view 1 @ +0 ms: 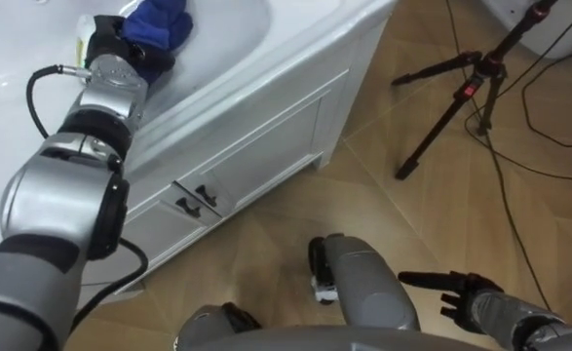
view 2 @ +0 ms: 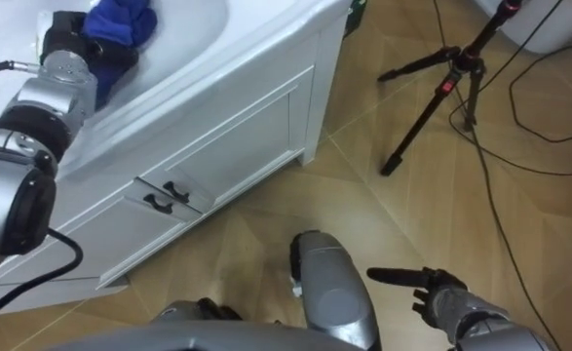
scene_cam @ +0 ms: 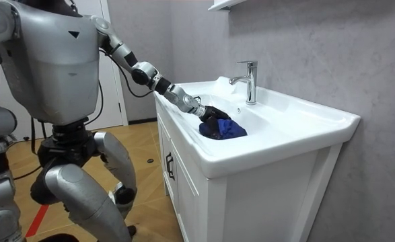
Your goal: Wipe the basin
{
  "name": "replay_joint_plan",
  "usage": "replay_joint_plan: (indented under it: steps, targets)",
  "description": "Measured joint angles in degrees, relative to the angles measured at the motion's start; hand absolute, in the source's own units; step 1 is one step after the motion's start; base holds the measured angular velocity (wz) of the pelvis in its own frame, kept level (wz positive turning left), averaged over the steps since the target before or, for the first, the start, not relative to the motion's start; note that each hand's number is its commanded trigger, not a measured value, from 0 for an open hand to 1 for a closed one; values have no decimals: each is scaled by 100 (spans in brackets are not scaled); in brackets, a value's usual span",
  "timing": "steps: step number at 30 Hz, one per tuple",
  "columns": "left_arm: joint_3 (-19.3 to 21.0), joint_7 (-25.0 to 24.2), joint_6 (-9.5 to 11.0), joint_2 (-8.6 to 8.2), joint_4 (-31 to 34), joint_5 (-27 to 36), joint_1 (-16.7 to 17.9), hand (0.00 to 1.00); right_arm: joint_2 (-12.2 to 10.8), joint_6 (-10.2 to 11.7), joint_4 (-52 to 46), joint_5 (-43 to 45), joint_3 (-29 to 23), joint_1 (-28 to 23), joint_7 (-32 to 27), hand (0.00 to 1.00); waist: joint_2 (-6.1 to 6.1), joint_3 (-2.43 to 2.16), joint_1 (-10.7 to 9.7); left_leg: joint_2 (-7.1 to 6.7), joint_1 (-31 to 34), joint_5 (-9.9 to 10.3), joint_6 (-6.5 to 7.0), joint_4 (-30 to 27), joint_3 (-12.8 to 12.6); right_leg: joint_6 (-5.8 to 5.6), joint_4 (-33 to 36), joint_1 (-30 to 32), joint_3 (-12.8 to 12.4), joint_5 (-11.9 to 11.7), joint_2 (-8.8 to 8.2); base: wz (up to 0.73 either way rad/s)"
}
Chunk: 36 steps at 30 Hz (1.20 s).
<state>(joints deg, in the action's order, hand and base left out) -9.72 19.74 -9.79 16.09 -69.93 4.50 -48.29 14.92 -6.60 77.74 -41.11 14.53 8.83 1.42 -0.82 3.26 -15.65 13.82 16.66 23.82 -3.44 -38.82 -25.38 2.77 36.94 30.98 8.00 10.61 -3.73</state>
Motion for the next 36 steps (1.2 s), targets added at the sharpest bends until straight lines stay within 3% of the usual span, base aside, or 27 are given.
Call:
replay_joint_plan:
  steps: [8, 11, 13, 14, 15, 16, 17, 18, 19, 20, 21, 23, 24, 25, 27, 29, 31, 36]
  targets:
    - [-86, 340, 85, -168, 51, -3, -106, 100, 11, 152, -10, -165, 189, 8, 8, 0, 1, 0, -10, 148, 3, 143, -60, -251, -56, 63, 177, 62, 15, 86, 71, -8]
    - [-123, 471, 124, -175, 194, -8, -106, 100, 33, 187, -25, -121, 226, 14, 7, 0, 24, 0, -28, 163, -14, 171, -61, -359, -173, 74, 282, 162, -89, 104, 96, -24]
    - [-49, 594, 159, -128, 269, -11, -105, 100, 15, 193, -32, -97, 304, 57, 16, 0, 107, 13, 140, 327, -171, 191, -35, -494, -574, 95, 262, 220, -339, 13, 297, -80]
    - [-20, 633, 159, -113, 299, -10, -105, 100, 16, 194, -41, -91, 365, 64, 28, 0, 136, 14, 190, 373, -252, 236, -34, -481, -729, 120, 251, 243, -298, -11, 304, -112]
    - [67, 723, 170, -62, 393, -10, -107, 100, 21, 203, -52, -96, 495, 67, 49, 0, 187, 5, 356, 519, -388, 367, -90, -471, -1032, 232, 212, 319, 28, -90, 243, -104]
    - [78, 771, 189, -15, 432, -10, -106, 100, 22, 206, -64, -110, 542, 66, 50, 0, 218, 3, 475, 604, -455, 428, -64, -491, -1217, 338, 146, 325, 388, -154, 133, -146]
    - [108, 890, 264, 110, 487, -15, -109, 100, 31, 226, -146, -114, 671, 89, 45, 0, 246, -10, 643, 809, -517, 488, -67, -544, -1557, 545, -10, 218, 1425, -206, -263, -110]
    - [191, 1006, 325, 187, 525, -26, -115, 100, 27, 255, -181, -95, 677, 32, 49, 0, 253, -7, 632, 912, -496, 545, -41, -659, -1617, 547, 310, 163, 2131, -3, -690, -67]
    - [227, 1050, 361, 191, 524, -26, -115, 100, 29, 262, -167, -85, 674, -44, 48, 0, 264, -5, 581, 929, -504, 584, -57, -736, -1595, 545, 638, 130, 2237, 180, -937, 4]
    - [204, 1093, 398, 190, 525, -24, -116, 100, 22, 277, -101, -85, 677, -179, 48, 0, 333, -17, 515, 934, -562, 673, -116, -883, -1584, 437, 1091, 64, 2269, 509, -1283, 14]
    - [208, 1131, 458, 240, 534, -18, -114, 100, 6, 294, -11, -96, 685, -225, 60, 0, 396, -12, 504, 944, -617, 754, -184, -1015, -1586, 395, 1225, 70, 2279, 706, -1305, -3]
    - [221, 1273, 507, 341, 630, -11, -118, 100, 19, 429, 12, -106, 693, -172, 56, 0, 348, -20, 496, 975, -501, 762, -182, -1037, -1549, 352, 1127, 143, 2224, 780, -1171, -16]
    - [208, 1342, 583, 424, 643, -11, -122, 100, 28, 484, 8, -112, 791, -129, 70, 0, 343, -23, 487, 979, -424, 750, -172, -1038, -1503, 438, 1062, 175, 2232, 733, -1116, -12]
    - [164, 1342, 618, 473, 611, -11, -121, 100, 68, 541, 14, -108, 912, -122, 101, 0, 344, -23, 483, 976, -419, 742, -176, -1048, -1475, 650, 1043, 163, 2242, 667, -1105, -9]
    - [120, 1334, 671, 478, 588, -11, -121, 100, 131, 635, 22, -107, 909, -121, 133, 0, 322, -20, 468, 934, -413, 729, -185, -1047, -1458, 713, 992, 144, 2261, 625, -1105, -2]
    - [19, 1326, 753, 471, 569, -12, -115, 100, 148, 740, 14, -112, 904, -125, 152, 0, 313, -15, 475, 922, -415, 687, -251, -1052, -1458, 704, 947, 127, 2274, 565, -1113, 0]
    - [-13, 1310, 806, 467, 569, -14, -110, 100, 164, 833, -2, -109, 898, -138, 210, 0, 287, -13, 491, 925, -411, 706, -217, -1057, -1465, 679, 906, 123, 2272, 505, -1127, 0]
    - [-59, 1184, 898, 487, 570, -12, -102, 100, 305, 859, -18, -111, 904, -244, 365, 0, 32, -18, 525, 812, -417, 777, -86, -1071, -1533, 590, 875, 161, 2259, 355, -1251, -1]
